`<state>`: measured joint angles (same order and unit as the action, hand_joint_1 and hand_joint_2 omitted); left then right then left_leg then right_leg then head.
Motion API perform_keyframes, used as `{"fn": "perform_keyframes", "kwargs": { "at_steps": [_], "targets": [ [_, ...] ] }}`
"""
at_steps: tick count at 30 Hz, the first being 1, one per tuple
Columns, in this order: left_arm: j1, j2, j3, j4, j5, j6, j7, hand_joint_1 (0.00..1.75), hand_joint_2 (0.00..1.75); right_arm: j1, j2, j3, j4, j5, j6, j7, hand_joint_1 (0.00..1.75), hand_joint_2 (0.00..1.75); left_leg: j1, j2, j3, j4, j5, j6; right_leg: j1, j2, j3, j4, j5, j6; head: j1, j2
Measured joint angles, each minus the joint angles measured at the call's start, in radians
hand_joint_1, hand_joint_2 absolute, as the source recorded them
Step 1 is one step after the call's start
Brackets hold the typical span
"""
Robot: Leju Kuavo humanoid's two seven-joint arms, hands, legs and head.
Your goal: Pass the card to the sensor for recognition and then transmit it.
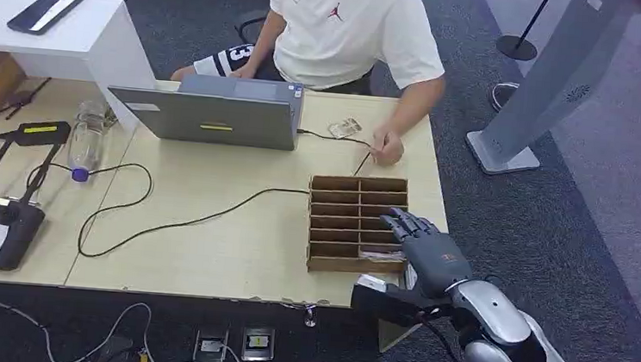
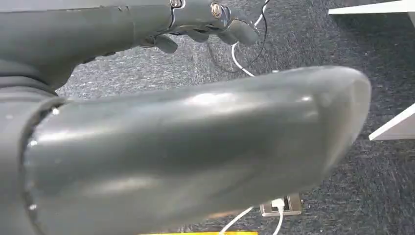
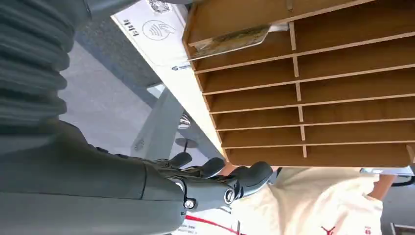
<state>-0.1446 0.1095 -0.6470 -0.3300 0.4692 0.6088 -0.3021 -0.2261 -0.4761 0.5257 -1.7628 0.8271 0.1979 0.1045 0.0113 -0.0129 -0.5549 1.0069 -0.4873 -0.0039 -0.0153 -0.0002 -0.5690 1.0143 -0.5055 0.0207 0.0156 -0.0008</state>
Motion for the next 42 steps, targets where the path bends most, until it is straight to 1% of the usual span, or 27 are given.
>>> {"fn": "perform_keyframes", "kwargs": {
  "at_steps": [5, 9, 20, 36, 37, 38, 42],
  "targets": [
    [0.002, 0.000, 0.000, -0.009, -0.009, 0.000, 0.000, 0.00, 0.00, -0.009, 0.011, 0.016, 0.057, 0.034, -0.084, -0.017, 0.00, 1.75, 0.000, 0.000, 0.000, 0.000, 0.000, 0.000, 0.000, 0.000, 0.000, 0.000, 0.000, 0.000, 0.000, 0.000],
    [0.003, 0.000, 0.000, -0.014, -0.013, 0.000, 0.000, 0.00, 0.00, -0.018, 0.023, 0.028, 0.104, 0.045, -0.127, -0.032, 0.00, 1.75, 0.000, 0.000, 0.000, 0.000, 0.000, 0.000, 0.000, 0.000, 0.000, 0.000, 0.000, 0.000, 0.000, 0.000],
    [0.007, 0.000, 0.000, -0.022, -0.018, 0.000, 0.000, 0.00, 0.00, -0.021, 0.050, 0.042, 0.190, 0.051, -0.162, -0.042, 0.00, 1.75, 0.000, 0.000, 0.000, 0.000, 0.000, 0.000, 0.000, 0.000, 0.000, 0.000, 0.000, 0.000, 0.000, 0.000],
    [0.008, 0.000, 0.000, -0.022, -0.018, -0.001, 0.000, 0.00, 0.00, -0.024, 0.067, 0.056, 0.256, 0.053, -0.190, -0.050, 0.00, 1.75, 0.000, 0.000, 0.000, 0.000, 0.000, 0.000, 0.000, 0.000, 0.000, 0.000, 0.000, 0.000, 0.000, 0.000],
    [0.008, 0.000, 0.000, -0.022, -0.018, -0.001, 0.000, 0.00, 0.00, -0.024, 0.068, 0.056, 0.258, 0.053, -0.191, -0.050, 0.63, 1.75, 0.000, 0.000, 0.000, 0.000, 0.000, 0.000, 0.000, 0.000, 0.000, 0.000, 0.000, 0.000, 0.000, 0.000],
    [0.008, 0.000, 0.000, -0.022, -0.018, -0.001, 0.000, 0.00, 0.00, -0.024, 0.069, 0.056, 0.261, 0.053, -0.191, -0.050, 1.75, 1.75, 0.000, 0.000, 0.000, 0.000, 0.000, 0.000, 0.000, 0.000, 0.000, 0.000, 0.000, 0.000, 0.000, 0.000],
    [0.008, 0.000, 0.000, -0.022, -0.020, -0.003, 0.000, 0.00, 0.00, -0.023, 0.070, 0.056, 0.270, 0.027, -0.204, -0.043, 1.75, 1.75, 0.000, 0.000, 0.000, 0.000, 0.000, 0.000, 0.000, 0.000, 0.000, 0.000, 0.000, 0.000, 0.000, 0.000]
  ]
}}
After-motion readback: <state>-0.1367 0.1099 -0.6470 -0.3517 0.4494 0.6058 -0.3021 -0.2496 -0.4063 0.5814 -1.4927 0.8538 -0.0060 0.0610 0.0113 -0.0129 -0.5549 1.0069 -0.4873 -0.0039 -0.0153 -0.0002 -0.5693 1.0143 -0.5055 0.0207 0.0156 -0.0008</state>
